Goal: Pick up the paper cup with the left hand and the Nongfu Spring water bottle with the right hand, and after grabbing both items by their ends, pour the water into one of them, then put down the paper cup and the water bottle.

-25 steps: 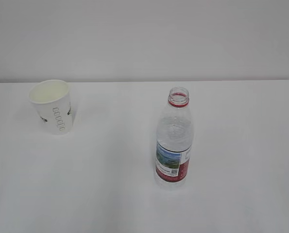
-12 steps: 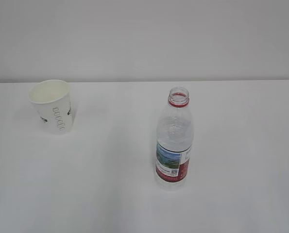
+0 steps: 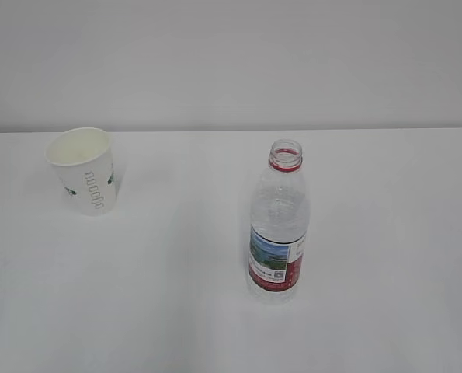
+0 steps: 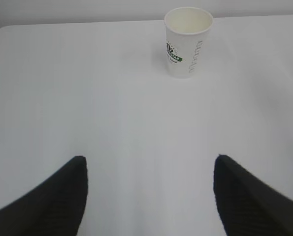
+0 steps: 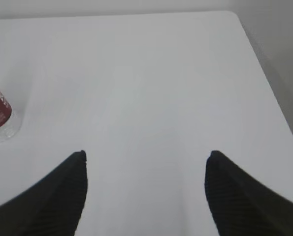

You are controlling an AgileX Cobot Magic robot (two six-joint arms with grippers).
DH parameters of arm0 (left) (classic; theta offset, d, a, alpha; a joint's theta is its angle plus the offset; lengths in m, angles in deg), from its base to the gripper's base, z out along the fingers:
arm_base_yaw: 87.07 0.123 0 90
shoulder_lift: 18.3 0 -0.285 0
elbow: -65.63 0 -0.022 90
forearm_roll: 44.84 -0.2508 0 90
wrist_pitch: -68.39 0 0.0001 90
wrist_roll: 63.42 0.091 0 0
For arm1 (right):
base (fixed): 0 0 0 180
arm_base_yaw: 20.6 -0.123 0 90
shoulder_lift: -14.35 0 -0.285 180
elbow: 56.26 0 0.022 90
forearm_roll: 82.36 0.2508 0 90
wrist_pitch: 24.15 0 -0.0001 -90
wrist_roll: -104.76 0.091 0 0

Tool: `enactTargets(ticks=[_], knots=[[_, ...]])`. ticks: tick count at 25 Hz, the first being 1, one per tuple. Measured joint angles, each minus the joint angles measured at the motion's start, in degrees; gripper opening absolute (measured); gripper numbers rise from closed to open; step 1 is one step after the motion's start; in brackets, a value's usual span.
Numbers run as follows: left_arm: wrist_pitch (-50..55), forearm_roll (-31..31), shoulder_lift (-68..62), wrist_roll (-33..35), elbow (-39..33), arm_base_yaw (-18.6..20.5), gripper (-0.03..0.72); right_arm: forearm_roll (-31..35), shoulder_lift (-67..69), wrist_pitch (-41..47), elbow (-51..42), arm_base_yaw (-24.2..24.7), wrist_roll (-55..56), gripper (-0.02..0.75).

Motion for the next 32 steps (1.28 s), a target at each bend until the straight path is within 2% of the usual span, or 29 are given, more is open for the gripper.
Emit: enactTargets(ticks=[11,18,32], knots=[[-11.5,-0.1,0.0,0.0,1.5,0.0,0.577,0.1,0.0,-10.1,1.2,0.0,-0.3,0.567],[-18.8,-2.5,0.0,0.0,1.5,0.0,0.550,0.0,0.0,-19.4,1.2,0.0,-7.5,0.567],[-27.6,-5.0,-5.7,0.1,1.5,0.0,0.531,-3.5,0.0,-24.3,0.9,0.0,-10.1,0.567]])
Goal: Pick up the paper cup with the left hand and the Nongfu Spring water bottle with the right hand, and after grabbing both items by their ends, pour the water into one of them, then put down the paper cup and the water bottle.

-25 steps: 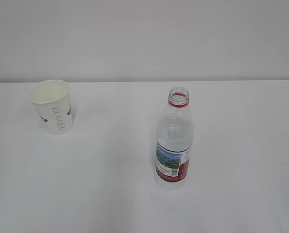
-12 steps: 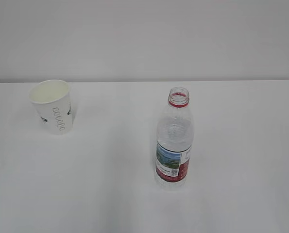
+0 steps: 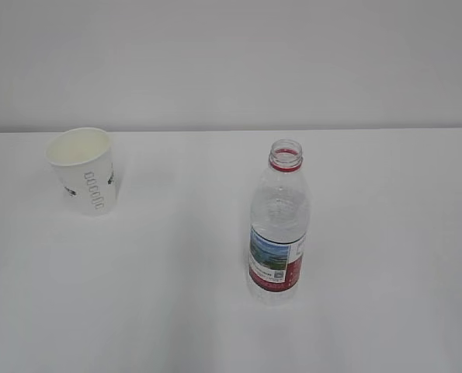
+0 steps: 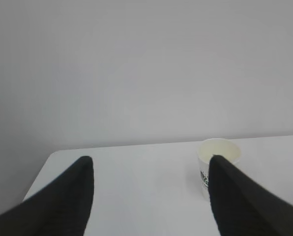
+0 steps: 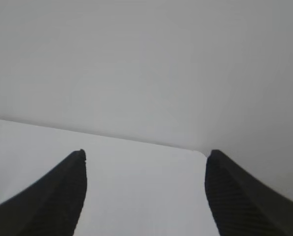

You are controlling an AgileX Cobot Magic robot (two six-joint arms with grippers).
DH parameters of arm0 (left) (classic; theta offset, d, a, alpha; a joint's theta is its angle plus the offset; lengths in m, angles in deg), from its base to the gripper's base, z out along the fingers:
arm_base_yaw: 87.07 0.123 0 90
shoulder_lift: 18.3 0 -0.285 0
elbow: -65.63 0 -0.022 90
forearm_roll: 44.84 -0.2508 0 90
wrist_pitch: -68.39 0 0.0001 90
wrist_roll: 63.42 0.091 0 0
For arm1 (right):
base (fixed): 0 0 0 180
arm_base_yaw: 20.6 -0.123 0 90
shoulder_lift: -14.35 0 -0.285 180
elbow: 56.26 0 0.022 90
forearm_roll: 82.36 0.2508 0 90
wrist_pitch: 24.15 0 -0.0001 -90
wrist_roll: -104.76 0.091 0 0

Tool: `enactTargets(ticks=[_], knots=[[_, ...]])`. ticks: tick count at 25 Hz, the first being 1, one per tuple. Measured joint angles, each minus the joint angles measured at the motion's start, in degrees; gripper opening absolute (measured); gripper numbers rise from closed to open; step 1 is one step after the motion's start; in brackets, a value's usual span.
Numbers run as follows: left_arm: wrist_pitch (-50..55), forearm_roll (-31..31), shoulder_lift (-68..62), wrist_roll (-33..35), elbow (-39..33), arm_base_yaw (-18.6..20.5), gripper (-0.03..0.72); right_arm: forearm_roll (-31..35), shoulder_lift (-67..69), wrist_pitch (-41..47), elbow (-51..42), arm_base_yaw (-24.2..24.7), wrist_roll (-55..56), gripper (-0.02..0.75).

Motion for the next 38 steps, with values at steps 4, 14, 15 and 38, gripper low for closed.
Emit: enactTargets(ticks=[4,14,15,38], knots=[[-2.9,-0.2,-2.5,0.0,0.0,0.0,0.528,-0.1,0.0,-2.7,-0.4,0.0,-0.1,0.567],[-10.7,-2.1,-6.9,0.0,0.0,0.0,0.528,-0.5,8.5,-12.8,-0.6,0.0,-0.1,0.567],[-11.4,-2.4,-7.5,0.0,0.0,0.0,0.527,-0.5,9.7,-13.6,-0.6,0.0,-0.1,0.567],[-31.3,-2.4,-25.6,0.0,0.0,0.0,0.525,-0.9,28.8,-33.4,-0.9,0.0,-0.1,0.567]])
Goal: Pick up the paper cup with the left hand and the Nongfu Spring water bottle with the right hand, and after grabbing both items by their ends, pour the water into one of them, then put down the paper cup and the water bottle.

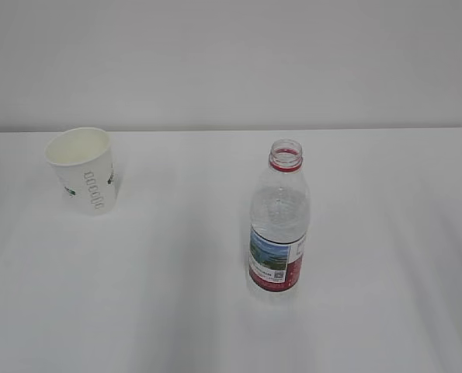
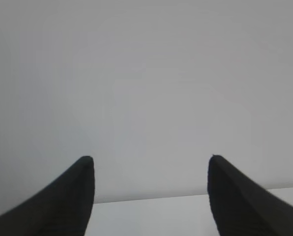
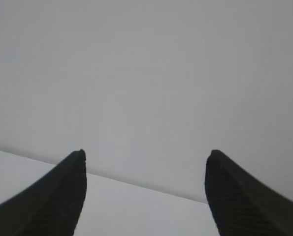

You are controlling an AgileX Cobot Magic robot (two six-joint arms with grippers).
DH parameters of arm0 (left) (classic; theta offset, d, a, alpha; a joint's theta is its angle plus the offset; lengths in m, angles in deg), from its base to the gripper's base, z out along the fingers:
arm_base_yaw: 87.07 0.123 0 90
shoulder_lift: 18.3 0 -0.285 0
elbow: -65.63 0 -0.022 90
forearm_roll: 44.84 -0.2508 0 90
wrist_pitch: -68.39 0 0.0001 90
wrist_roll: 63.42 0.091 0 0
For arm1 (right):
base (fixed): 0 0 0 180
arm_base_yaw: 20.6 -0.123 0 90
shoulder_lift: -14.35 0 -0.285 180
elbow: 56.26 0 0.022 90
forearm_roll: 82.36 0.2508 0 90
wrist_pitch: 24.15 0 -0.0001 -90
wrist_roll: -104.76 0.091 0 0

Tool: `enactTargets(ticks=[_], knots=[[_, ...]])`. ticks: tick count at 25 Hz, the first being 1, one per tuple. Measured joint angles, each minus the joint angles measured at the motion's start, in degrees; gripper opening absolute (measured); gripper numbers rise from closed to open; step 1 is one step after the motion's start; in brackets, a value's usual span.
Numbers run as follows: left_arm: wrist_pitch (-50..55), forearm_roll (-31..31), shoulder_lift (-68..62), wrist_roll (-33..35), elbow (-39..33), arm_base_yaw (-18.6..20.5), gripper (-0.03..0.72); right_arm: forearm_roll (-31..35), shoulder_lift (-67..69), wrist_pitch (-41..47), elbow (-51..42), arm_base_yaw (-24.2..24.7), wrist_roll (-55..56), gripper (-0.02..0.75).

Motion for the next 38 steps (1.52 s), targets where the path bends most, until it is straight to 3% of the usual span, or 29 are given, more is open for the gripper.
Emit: enactTargets(ticks=[14,27,38], knots=[[-11.8,0.0,-11.7,0.0,0.0,0.0,0.524,-0.1,11.8,-15.0,0.0,0.0,0.0,0.567],[-23.3,0.0,-24.9,0.0,0.0,0.0,0.524,-0.3,23.2,-20.7,0.0,0.0,0.0,0.567],[-29.2,0.0,-31.9,0.0,0.0,0.0,0.524,-0.3,32.6,-35.5,0.0,0.0,0.0,0.567]])
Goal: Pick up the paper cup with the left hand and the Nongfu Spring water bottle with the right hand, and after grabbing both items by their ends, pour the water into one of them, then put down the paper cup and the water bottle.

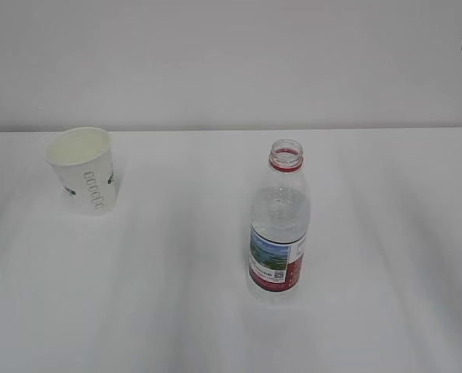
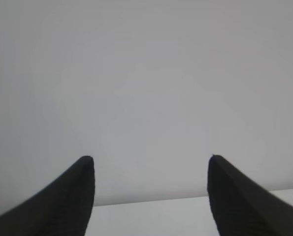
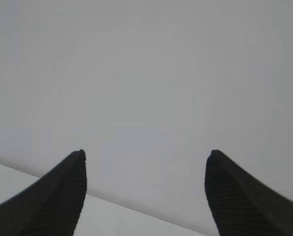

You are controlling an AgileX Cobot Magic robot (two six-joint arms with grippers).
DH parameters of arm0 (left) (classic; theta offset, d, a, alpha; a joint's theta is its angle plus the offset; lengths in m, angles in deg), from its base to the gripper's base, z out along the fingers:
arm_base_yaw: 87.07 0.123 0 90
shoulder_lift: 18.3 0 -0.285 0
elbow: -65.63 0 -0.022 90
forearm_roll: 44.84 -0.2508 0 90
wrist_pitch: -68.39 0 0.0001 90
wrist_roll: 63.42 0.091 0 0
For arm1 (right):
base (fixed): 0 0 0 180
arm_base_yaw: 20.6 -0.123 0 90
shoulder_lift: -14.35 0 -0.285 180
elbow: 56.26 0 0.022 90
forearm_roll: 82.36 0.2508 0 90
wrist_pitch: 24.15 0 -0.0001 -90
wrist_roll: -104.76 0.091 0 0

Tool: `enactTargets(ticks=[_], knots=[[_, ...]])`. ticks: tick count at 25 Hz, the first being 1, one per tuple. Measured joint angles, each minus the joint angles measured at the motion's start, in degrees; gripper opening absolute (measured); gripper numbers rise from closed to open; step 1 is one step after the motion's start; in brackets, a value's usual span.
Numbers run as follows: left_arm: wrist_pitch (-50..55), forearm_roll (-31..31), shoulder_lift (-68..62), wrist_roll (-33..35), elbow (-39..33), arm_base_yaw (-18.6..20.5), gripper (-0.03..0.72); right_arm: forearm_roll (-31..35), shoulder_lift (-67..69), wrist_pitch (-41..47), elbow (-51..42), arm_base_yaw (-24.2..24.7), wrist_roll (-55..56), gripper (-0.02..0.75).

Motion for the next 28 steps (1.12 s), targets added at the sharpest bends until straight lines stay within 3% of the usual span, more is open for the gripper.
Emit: enactTargets(ticks=[8,23,28], knots=[[-12.2,0.0,-8.7,0.0,0.0,0.0,0.524,1.8,4.8,-2.0,0.0,0.0,0.0,0.567],[-14.0,0.0,-22.8,0.0,0.0,0.0,0.524,4.9,18.7,-10.3,0.0,0.0,0.0,0.567],[-17.7,0.0,-24.8,0.0,-3.5,0.0,0.524,5.1,20.4,-14.3,-1.6,0.0,0.0,0.567]])
